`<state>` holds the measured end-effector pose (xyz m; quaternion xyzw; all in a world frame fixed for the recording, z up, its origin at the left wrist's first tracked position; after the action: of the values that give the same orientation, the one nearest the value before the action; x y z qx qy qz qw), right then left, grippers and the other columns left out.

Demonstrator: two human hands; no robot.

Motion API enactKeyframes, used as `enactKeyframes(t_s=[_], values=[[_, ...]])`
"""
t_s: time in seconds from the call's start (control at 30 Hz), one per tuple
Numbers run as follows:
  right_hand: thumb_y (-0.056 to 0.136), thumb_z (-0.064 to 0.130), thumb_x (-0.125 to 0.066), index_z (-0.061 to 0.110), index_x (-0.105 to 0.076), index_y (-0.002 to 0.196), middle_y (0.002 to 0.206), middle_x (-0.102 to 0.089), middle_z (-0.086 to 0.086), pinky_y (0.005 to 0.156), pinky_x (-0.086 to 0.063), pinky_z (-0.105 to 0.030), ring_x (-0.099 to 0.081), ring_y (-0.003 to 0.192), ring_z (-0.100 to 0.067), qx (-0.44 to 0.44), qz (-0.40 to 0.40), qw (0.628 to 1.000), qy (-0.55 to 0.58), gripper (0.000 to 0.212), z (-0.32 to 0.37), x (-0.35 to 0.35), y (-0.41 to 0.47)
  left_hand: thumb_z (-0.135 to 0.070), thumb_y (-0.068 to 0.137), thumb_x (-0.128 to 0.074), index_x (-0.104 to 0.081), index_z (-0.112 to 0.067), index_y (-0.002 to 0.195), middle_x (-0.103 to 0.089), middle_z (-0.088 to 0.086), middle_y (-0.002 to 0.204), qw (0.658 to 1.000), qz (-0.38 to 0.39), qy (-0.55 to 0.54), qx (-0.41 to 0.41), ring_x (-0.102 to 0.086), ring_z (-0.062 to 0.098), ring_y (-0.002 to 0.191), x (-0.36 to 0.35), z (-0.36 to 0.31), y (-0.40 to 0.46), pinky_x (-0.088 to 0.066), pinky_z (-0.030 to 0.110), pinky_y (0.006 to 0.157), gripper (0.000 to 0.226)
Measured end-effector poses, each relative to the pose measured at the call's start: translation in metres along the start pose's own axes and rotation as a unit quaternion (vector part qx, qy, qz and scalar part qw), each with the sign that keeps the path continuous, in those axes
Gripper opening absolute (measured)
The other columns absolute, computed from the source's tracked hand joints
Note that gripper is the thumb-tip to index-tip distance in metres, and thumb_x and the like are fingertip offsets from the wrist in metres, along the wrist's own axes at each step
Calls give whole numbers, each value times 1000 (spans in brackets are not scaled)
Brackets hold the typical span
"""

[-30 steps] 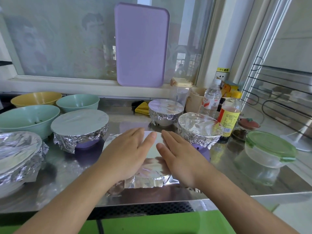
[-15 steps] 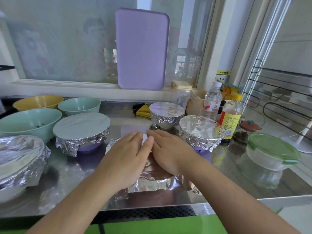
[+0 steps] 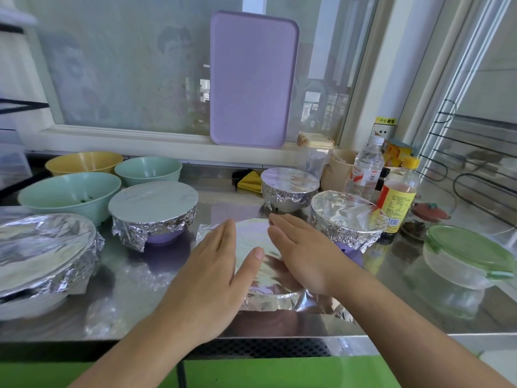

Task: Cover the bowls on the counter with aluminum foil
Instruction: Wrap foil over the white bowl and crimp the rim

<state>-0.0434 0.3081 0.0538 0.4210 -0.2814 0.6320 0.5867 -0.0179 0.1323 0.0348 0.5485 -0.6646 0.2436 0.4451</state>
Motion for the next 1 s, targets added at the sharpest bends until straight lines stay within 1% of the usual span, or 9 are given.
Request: enactKeyframes(t_s=[0.17,0.23,0.3,0.47,0.63,0.73,0.8,0.9,1.0], values=[[114,41,-31,14,-49,151,157,-49,-5,121,-33,-33,-41,144,-21,38,1,997,-71,50,-8,1,-9,-75,96,-15,-2,-27,167,-1,-15,173,1000,26,-3,-4,0,0,157,3,-1,4,-4,19,121,86],[114,39,-25,0,-59,125,134,-58,-19,105,-48,-52,-53,125,-41,49,3,993,-107,53,-10,-4,-7,-69,101,-22,-27,-26,157,-31,-9,162,1000,23,-7,-12,-27,10,151,7,-6,14,-25,26,118,71],[111,34,-29,1,-53,101,113,-56,-18,90,-51,-53,-52,107,-42,54,9,993,-109,42,-17,-11,-1,-64,105,-23,-29,-20,157,-35,-2,162,1000,26,-12,0,-34,15,148,10,-13,28,-30,33,116,68],[105,36,-16,9,-55,113,125,-53,-8,105,-44,-50,-47,123,-32,35,17,984,-173,49,-14,-8,6,-60,99,-6,-42,-11,145,-50,11,146,998,-12,61,-28,-44,28,134,-1,-25,44,-34,39,111,76],[108,36,-14,11,-56,133,142,-56,0,117,-34,-42,-43,140,-20,78,-8,983,-165,55,6,-9,20,-48,82,20,-32,-9,151,-37,13,157,994,-14,94,-46,-34,28,144,-2,-19,46,-32,38,118,95],[99,44,-4,8,-53,139,147,-54,-4,118,-34,-41,-41,143,-22,122,-2,974,-192,73,11,-10,18,-55,90,11,-32,-10,156,-34,10,163,996,-15,82,-40,-30,25,149,-3,-15,48,-28,37,121,91],[98,41,-7,-1,-58,131,139,-59,-15,112,-43,-47,-49,135,-34,132,4,967,-219,73,8,-11,15,-61,94,5,-32,-11,157,-32,7,166,998,-3,60,-27,-27,20,152,-4,-14,47,-27,37,123,89],[97,21,-36,-9,-68,107,108,-69,-27,81,-60,-52,-67,100,-49,101,5,970,-223,45,2,-7,11,-66,92,6,-31,-11,158,-31,7,166,996,7,84,-33,-26,21,152,-5,-13,47,-27,38,123,94],[98,18,-41,-8,-67,108,104,-68,-26,78,-60,-52,-66,96,-50,107,-27,972,-209,38,-3,-6,6,-66,99,-5,-28,-14,161,-28,1,170,998,17,60,-3,-24,17,155,-6,-13,46,-25,37,124,84]])
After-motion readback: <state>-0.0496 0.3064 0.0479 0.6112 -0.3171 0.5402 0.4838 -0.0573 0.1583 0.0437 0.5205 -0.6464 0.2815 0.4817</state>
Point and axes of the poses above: each hand's wrist, its own y-axis towards the middle knuckle, its own x-axis out of the back of the hand, z = x × y, the point moved 5 cm from there along y, towards the middle knuckle
